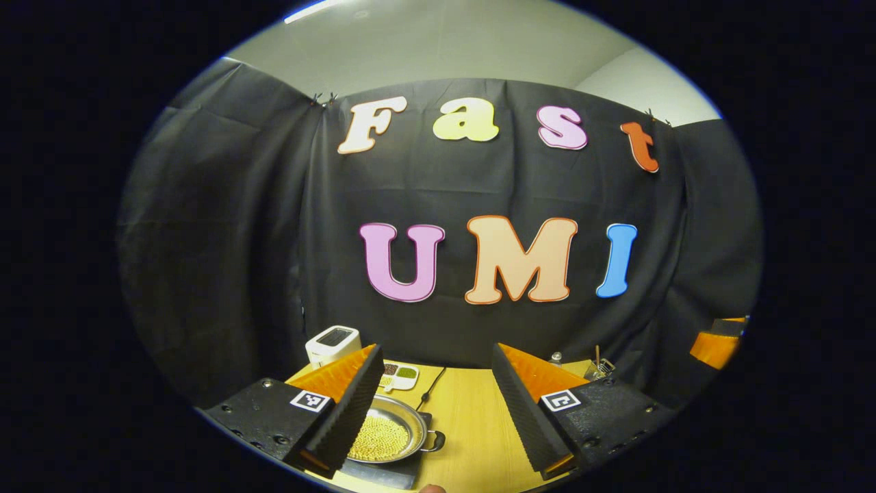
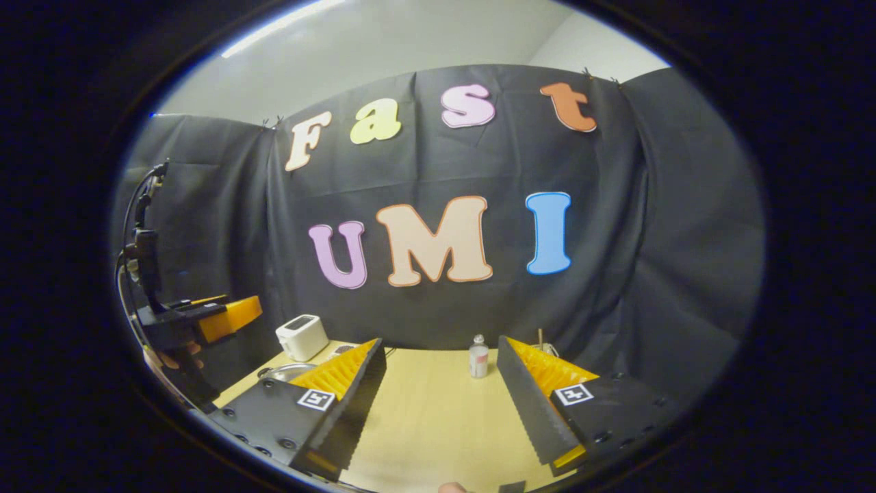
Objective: First push the handle of the pot to place it horizontally, then grasp the pot with both hands and set it on the induction cooktop.
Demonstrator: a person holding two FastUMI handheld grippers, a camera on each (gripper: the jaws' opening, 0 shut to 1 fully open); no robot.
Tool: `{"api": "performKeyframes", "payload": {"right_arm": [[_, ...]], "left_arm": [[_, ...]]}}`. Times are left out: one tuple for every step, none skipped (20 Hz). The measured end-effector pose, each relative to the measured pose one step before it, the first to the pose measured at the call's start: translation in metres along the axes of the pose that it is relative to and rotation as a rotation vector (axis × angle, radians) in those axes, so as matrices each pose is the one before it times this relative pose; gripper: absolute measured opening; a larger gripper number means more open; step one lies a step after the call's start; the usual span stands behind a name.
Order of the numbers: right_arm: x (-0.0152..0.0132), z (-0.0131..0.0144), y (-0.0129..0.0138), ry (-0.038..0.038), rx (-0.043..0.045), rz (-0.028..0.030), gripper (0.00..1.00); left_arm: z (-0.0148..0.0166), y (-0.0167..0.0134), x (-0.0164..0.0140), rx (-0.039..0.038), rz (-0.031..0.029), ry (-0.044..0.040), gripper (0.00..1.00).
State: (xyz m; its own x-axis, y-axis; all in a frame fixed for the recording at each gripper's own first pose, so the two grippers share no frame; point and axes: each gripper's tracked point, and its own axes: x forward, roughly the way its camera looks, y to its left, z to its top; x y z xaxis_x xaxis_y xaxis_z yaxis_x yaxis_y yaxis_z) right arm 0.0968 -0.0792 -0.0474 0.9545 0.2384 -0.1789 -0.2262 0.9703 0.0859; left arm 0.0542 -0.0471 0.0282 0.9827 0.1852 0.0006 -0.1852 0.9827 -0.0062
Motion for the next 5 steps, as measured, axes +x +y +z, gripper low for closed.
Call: {"api": "performKeyframes", "payload": {"right_arm": [[-0.00532,0.00541,-0.00002,-0.01544,-0.00256,-0.00264,0.92],[-0.00461,0.00277,-0.00249,-0.01167,0.00291,-0.01538,0.92],[-0.00418,0.00178,-0.0035,-0.00902,0.00987,-0.01482,0.93],[-0.00292,0.00025,-0.00257,-0.00819,0.01084,-0.01158,0.93],[-0.00316,-0.00003,-0.00331,-0.00622,0.00472,-0.0126,0.92]], "left_arm": [[0.00408,-0.0017,-0.00394,0.00725,0.00769,-0.01937,0.93],[0.00431,-0.00138,-0.00651,0.00406,0.00463,-0.01991,0.93],[0.00401,0.00118,-0.00191,0.00447,0.00931,-0.02784,0.93],[0.00223,0.00362,-0.0037,0.00803,0.01329,-0.01754,0.93],[0.00166,0.00155,-0.00181,0.01318,0.01159,-0.01794,0.93]]}}
